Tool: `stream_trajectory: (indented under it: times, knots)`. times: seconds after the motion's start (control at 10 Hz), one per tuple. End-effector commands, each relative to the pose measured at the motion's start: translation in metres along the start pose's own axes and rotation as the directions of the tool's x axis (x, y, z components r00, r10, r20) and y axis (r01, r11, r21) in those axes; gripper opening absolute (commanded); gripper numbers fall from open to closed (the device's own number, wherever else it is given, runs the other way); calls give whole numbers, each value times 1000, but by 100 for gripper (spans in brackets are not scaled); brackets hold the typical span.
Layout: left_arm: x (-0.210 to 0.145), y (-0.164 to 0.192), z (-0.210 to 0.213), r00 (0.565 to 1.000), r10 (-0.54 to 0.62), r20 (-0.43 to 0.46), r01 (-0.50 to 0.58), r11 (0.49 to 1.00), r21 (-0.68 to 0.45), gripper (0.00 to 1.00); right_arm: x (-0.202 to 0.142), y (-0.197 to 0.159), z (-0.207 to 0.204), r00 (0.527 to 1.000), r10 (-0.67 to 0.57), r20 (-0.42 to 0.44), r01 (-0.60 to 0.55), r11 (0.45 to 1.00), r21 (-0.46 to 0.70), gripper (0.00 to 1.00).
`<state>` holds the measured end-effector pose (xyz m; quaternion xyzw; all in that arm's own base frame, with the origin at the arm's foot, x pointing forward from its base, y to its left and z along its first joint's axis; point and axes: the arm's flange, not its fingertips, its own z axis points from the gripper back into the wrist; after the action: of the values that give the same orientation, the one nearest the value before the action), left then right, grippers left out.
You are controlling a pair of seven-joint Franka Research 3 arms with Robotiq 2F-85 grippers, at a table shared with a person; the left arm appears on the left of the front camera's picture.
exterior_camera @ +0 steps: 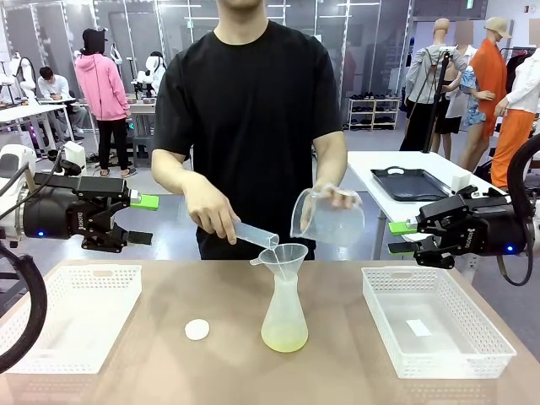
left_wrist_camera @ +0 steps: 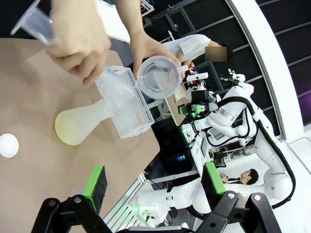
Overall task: Prepare the solutions needed for the experiment.
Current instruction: Once the solution is in the Big flask , pick up the Plastic Funnel and place it back into the right Organizing basket.
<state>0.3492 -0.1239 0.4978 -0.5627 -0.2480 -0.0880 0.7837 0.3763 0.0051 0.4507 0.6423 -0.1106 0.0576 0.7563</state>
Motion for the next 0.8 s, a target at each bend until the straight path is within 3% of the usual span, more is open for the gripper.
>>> stream_trajectory:
  times: [0.0,0.7]
  knots:
    - [0,-3,0,1000,14,1,-14,1000,7,100,1,1,0,1000,2,6,-2,1000,6,46]
    - [0,-3,0,1000,14,1,-14,1000,7,100,1,1,0,1000,2,6,-2,1000,6,46]
